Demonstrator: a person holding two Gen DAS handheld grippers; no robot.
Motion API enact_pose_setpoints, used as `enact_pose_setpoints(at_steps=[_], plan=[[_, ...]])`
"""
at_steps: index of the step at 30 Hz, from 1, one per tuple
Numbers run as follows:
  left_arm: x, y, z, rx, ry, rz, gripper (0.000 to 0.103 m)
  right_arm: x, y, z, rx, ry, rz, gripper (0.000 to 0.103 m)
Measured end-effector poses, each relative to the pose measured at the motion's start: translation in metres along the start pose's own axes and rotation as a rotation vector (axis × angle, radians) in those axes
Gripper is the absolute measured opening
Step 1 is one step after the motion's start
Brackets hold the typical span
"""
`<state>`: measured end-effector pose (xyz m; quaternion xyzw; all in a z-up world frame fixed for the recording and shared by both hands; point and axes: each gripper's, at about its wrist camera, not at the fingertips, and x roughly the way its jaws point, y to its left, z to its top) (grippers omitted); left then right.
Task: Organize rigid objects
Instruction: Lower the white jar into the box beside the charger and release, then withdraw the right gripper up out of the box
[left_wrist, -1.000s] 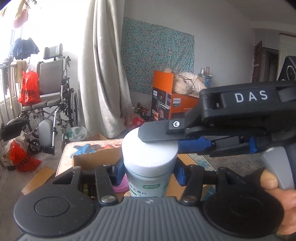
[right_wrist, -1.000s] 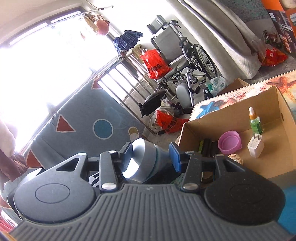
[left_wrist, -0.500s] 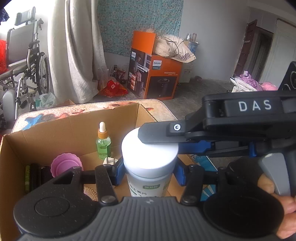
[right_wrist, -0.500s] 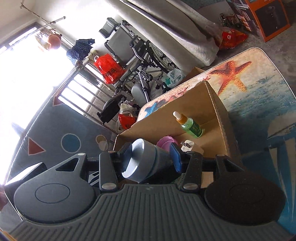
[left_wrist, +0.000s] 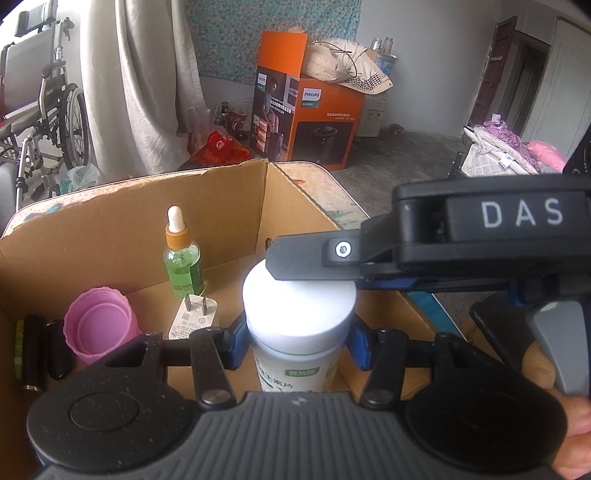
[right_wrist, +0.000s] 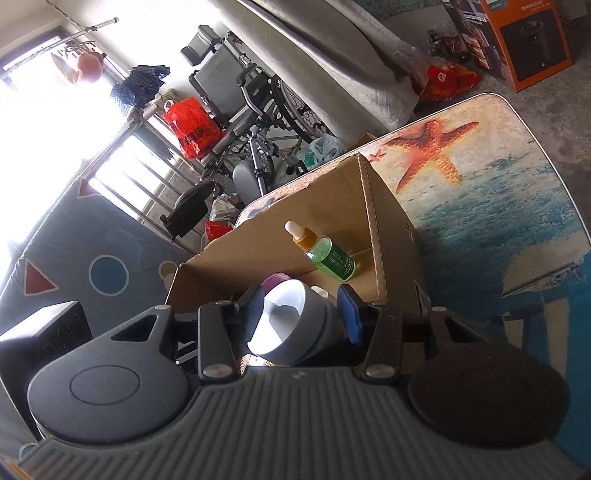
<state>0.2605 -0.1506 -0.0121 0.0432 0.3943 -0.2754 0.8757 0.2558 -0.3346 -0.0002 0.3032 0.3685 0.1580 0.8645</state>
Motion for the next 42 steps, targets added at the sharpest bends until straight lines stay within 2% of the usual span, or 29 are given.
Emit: enact_pose_setpoints(at_steps=[5, 7, 9, 14, 20, 28, 33, 35, 42], plan=[[-0.001, -0.001, -0.004, 0.005, -0.015, 0.004, 0.056, -0.004, -0.002, -0.002, 0.000, -0.011, 0.014, 0.044], [-0.004, -0.002, -0.004, 0.018, -0.024, 0.010, 0.060, -0.006, -0.002, -0.003, 0.000, -0.019, 0.016, 0.044], [-0.006, -0.002, -0.004, 0.023, -0.031, 0.016, 0.071, -0.009, -0.002, -0.004, 0.003, -0.029, 0.015, 0.045], [-0.020, -0.006, -0.006, 0.030, -0.069, 0.018, 0.084, -0.025, -0.003, -0.011, 0.026, -0.076, 0.026, 0.046], [-0.056, -0.010, -0.007, 0.046, -0.168, 0.017, 0.093, -0.056, 0.002, -0.024, 0.064, -0.161, 0.056, 0.048], [-0.111, -0.013, -0.009, 0.033, -0.238, 0.022, 0.103, -0.094, 0.026, -0.043, 0.054, -0.234, 0.101, 0.052], [-0.144, -0.010, -0.014, 0.031, -0.263, 0.079, 0.103, -0.113, 0.045, -0.056, 0.026, -0.254, 0.112, 0.059], [-0.154, -0.009, -0.014, 0.019, -0.258, 0.107, 0.103, -0.119, 0.051, -0.061, 0.016, -0.256, 0.114, 0.065], [-0.179, -0.003, -0.018, -0.026, -0.249, 0.223, 0.103, -0.129, 0.074, -0.075, -0.029, -0.263, 0.092, 0.077]])
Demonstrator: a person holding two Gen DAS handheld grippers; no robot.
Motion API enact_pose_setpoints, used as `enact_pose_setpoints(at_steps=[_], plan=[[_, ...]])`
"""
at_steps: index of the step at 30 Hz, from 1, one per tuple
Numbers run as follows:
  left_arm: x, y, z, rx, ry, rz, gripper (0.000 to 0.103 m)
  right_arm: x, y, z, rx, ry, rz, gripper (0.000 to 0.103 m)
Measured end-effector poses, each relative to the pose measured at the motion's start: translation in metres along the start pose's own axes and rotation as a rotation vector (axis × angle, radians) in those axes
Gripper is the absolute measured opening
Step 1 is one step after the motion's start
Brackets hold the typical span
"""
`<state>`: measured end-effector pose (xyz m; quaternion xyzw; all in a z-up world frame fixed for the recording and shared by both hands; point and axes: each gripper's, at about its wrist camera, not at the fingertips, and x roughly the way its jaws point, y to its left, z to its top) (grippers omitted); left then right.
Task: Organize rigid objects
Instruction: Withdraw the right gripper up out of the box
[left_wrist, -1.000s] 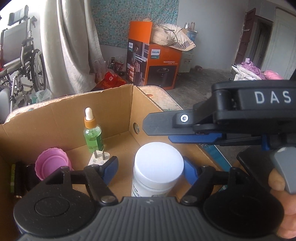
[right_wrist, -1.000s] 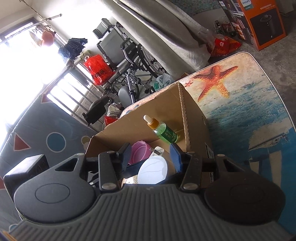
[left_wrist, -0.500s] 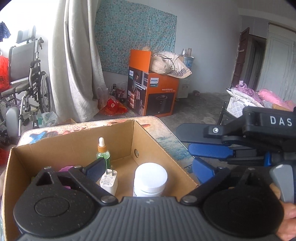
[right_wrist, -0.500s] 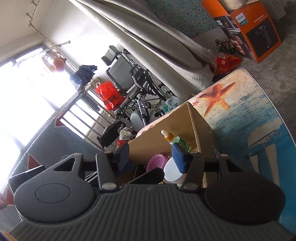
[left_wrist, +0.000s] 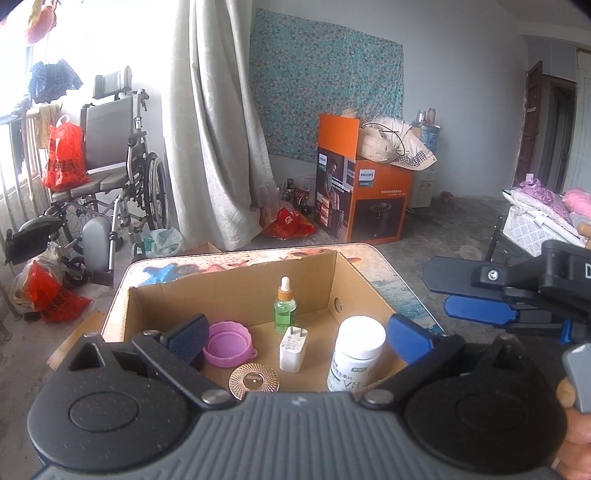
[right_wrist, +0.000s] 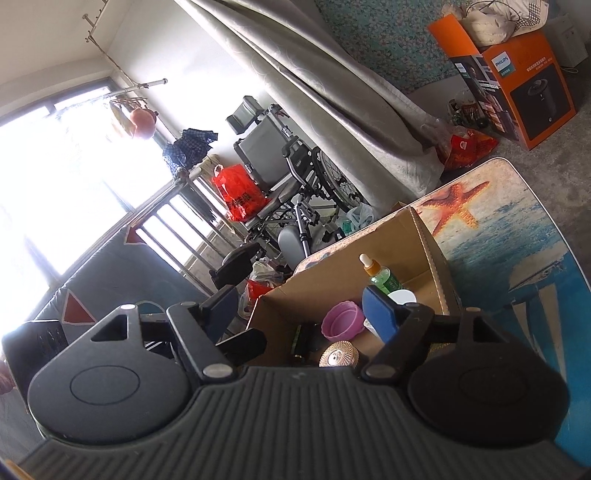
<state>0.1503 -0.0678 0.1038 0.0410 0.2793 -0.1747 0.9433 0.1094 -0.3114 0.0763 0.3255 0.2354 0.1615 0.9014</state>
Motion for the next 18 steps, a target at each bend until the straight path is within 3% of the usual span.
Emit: enact_pose_setpoints(at_steps=[5, 9, 14, 18], plan=[[-0.017, 0.003, -0.001, -0.037, 0.003, 0.100, 0.103, -0.006, 0.013, -0.007, -0.032, -0.006, -0.040, 0.081], [-0.027, 0.010, -0.006, -0.109, -0.019, 0.139, 0.103, -0.008, 0.019, -0.013, -0.053, -0.010, -0.080, 0.082], [-0.024, 0.011, -0.017, -0.029, 0.022, 0.178, 0.103, -0.010, 0.022, -0.024, -0.115, 0.001, -0.172, 0.088], [-0.015, 0.021, -0.029, -0.059, 0.070, 0.200, 0.103, -0.012, 0.022, -0.033, -0.190, 0.003, -0.276, 0.094]])
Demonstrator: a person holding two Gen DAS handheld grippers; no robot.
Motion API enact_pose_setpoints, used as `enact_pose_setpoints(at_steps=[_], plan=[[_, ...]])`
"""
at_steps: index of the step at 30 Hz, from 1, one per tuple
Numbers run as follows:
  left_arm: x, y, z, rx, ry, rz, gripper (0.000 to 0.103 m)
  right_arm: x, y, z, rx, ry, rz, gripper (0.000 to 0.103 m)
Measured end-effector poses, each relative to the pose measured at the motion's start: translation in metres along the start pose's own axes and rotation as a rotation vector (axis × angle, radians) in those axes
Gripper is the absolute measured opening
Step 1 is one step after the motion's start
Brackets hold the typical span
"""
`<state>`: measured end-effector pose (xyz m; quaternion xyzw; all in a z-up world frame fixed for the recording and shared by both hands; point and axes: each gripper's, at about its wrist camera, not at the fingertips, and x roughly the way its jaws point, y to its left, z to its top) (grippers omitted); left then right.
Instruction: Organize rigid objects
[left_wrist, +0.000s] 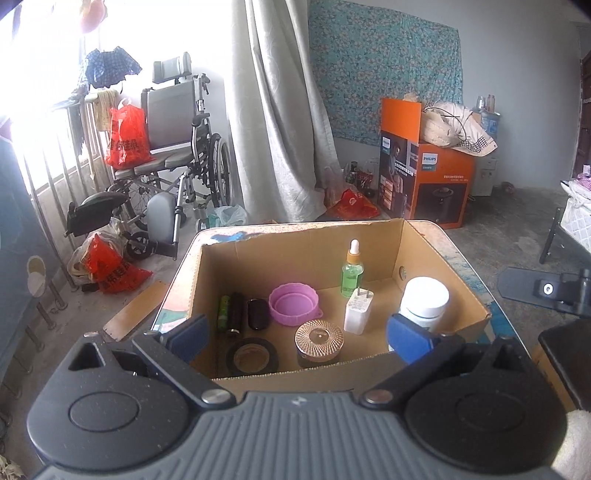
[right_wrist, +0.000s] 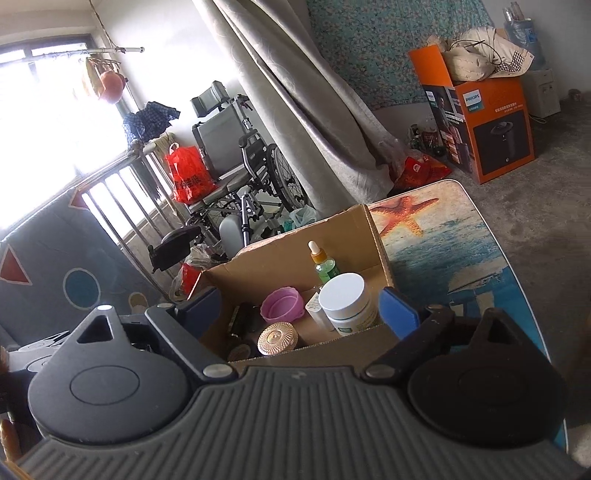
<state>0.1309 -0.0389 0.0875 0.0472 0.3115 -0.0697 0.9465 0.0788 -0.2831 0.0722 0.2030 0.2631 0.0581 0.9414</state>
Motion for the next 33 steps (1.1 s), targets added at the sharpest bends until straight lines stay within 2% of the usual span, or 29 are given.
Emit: enact_pose_setpoints(at_steps=[3, 7, 18, 33], plan=[[0.010, 0.009, -0.006, -0.039, 0.044, 0.004, 0.103, 0.004, 0.002, -0.006, -0.045, 0.024, -0.089, 0.101], [0.025, 0.019, -0.010, -0.073, 0.094, 0.015, 0.103, 0.020, 0.012, -0.013, -0.102, 0.077, -0.159, 0.102], [0.046, 0.023, -0.016, -0.105, 0.177, 0.041, 0.103, 0.074, 0.051, -0.023, -0.231, 0.195, -0.194, 0.102], [0.054, 0.022, -0.016, -0.108, 0.205, 0.070, 0.103, 0.100, 0.046, -0.026, -0.230, 0.246, -0.200, 0.102]])
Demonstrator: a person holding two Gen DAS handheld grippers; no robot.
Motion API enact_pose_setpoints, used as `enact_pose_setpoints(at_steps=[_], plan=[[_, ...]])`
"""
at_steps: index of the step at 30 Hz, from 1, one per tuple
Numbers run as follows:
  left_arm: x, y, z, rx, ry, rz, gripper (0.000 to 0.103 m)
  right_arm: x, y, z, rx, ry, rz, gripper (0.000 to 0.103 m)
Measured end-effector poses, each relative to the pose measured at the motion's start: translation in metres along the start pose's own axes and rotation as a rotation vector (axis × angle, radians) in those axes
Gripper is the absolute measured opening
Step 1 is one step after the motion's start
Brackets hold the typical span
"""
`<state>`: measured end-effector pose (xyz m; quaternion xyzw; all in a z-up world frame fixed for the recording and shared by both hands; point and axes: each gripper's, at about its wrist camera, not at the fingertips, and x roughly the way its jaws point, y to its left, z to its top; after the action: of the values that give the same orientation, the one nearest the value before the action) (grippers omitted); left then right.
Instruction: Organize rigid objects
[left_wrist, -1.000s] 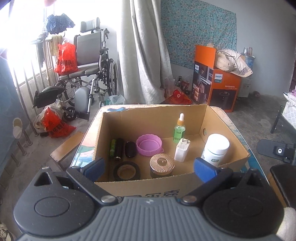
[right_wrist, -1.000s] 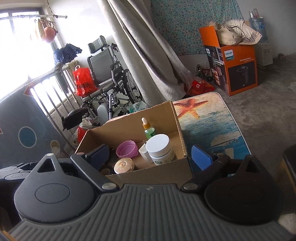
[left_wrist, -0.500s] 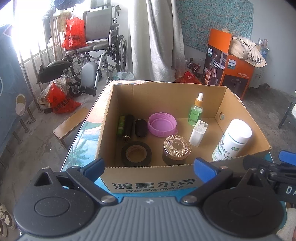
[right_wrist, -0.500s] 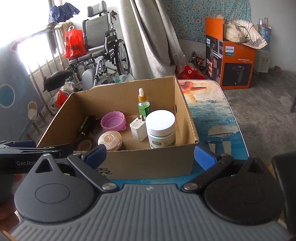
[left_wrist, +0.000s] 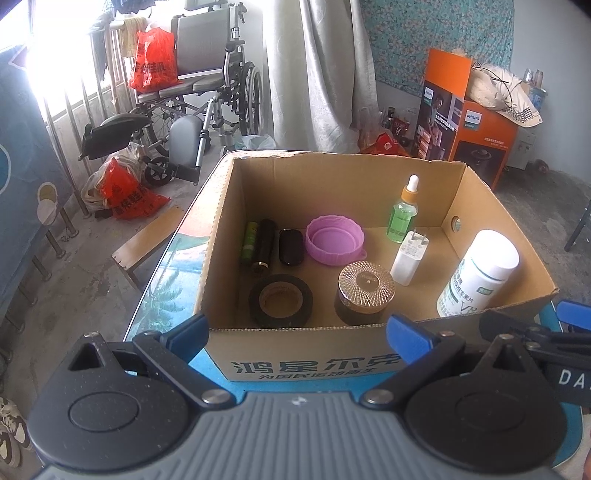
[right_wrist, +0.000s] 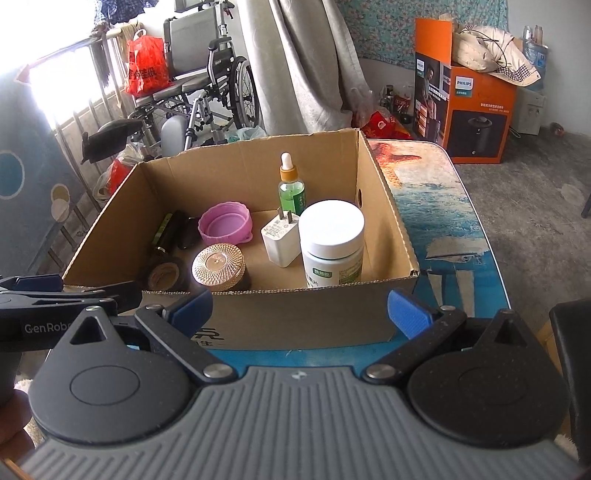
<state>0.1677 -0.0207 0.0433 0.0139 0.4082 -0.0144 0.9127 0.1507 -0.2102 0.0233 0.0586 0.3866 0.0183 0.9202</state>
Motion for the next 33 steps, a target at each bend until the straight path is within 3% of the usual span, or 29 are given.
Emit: enact_pose_setpoints(at_steps=[33], plan=[[-0.0091, -0.0024, -0.0021, 0.002, -0.013, 0.025, 0.103, -0.0087, 0.0022, 0.0018, -0.014, -0.001, -0.005, 0.102]])
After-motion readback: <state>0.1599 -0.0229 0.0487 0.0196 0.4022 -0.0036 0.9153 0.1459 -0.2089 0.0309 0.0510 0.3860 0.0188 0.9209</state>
